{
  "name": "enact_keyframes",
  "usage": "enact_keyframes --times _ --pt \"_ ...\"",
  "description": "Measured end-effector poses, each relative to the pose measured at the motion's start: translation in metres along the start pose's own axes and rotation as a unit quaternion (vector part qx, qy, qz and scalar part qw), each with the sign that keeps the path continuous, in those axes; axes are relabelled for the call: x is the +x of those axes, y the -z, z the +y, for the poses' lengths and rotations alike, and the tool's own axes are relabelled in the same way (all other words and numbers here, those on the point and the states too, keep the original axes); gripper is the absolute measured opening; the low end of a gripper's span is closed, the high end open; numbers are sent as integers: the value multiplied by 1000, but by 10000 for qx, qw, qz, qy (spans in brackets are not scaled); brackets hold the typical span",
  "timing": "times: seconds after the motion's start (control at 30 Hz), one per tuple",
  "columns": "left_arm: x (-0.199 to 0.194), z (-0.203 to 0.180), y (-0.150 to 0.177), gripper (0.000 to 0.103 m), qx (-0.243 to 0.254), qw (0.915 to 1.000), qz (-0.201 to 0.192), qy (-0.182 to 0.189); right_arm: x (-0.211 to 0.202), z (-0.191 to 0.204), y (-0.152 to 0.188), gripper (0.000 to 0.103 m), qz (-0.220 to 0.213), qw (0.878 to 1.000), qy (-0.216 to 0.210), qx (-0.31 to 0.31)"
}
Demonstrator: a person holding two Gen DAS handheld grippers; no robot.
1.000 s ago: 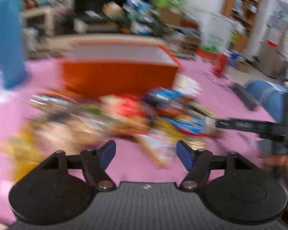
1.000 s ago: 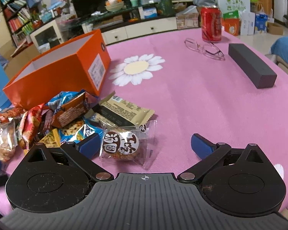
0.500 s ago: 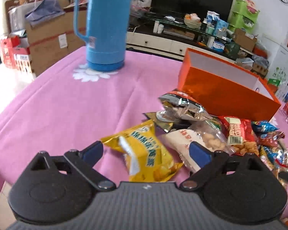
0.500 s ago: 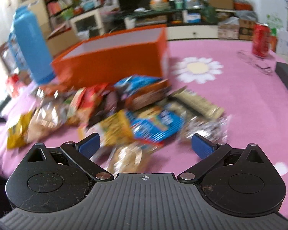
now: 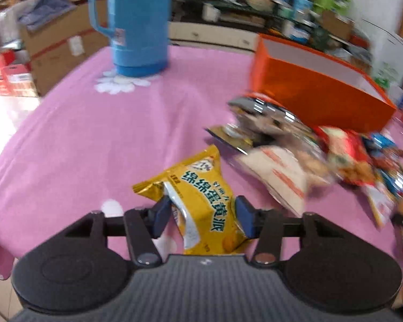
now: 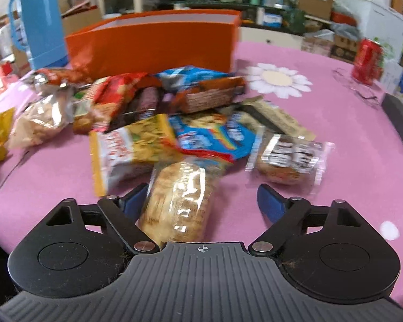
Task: Organize snacks
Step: 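Grasp clear wafer-stick packet with right gripper while left grasps yellow egg-pie bag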
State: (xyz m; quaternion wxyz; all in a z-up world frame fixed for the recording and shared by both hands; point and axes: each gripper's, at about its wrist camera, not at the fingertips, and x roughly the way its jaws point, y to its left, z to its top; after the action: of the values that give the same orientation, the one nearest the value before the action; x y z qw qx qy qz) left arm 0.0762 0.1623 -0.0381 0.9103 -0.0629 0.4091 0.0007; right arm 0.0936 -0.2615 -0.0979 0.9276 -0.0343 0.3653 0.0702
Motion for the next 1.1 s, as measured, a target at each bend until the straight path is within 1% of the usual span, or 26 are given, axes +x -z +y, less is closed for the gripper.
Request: enact_keyframes --times 0.13,0.2,0.23,0.3,0.33,0.4,0.43,0.47,0.5,0.57,0.63,0.73,0.77,0.83,0.87,0.9,0.93,0.97,1.0,1.03,1.1 --pt "-9 -24 13 51 515 9974 267 429 -2 -20 1 74 59 9994 242 239" --pt "-9 -36 21 52 733 9961 255 417 -3 -25 1 76 73 9990 309 301" --pt "-8 -42 22 52 875 9954 199 341 -3 -27 1 77 80 9989 330 326" --pt "-5 -47 19 61 975 9948 138 276 -2 -31 2 79 103 9987 347 371" --pt "-4 -48 16 70 949 9953 142 148 -3 -32 2 79 128 9986 344 383" --pt "-9 -46 13 73 883 9961 56 -37 -9 -35 2 79 131 9986 207 461" --pt "-14 -45 14 82 791 9969 5 -59 -12 -36 4 80 112 9986 153 503" --pt "-18 -44 16 96 659 9978 -29 -57 -16 -37 5 82 73 9984 128 555" --pt "-21 -43 19 101 494 9987 -47 -78 -22 -38 8 86 12 9982 132 587" --pt "-21 -47 27 100 243 9996 -47 -119 -28 -36 11 86 -62 9980 149 609" --pt "-16 -53 31 100 71 9996 -79 -259 -29 -33 12 86 -81 9983 103 565" --pt "0 -65 34 100 -11 9989 6 -476 -26 -29 12 86 -48 9989 104 465" --pt "5 -67 34 93 -4 9988 47 -491 -25 -29 13 86 -36 9989 121 452" --pt "15 -67 36 87 -62 9990 185 -396 -21 -28 14 82 -3 9991 90 422" --pt "17 -64 36 78 -166 9992 223 -274 -19 -28 14 80 23 9991 97 412" --pt "18 -61 36 72 -246 9993 204 -168 -17 -27 15 75 26 9993 131 362" --pt "18 -58 34 63 -258 9993 221 -126 -16 -25 14 70 0 9995 207 240" --pt "17 -56 34 60 -264 9993 239 -111 -16 -24 14 50 -72 9997 167 168" --pt "14 -52 34 59 -283 9993 247 -68 -18 -24 14 17 -121 9996 126 200" --pt "10 -48 35 59 -296 9992 248 -35 -20 -25 13 15 -141 9996 109 224" --pt "0 -41 37 59 -335 9992 224 -4 -23 -29 13 15 -111 9992 -44 385"
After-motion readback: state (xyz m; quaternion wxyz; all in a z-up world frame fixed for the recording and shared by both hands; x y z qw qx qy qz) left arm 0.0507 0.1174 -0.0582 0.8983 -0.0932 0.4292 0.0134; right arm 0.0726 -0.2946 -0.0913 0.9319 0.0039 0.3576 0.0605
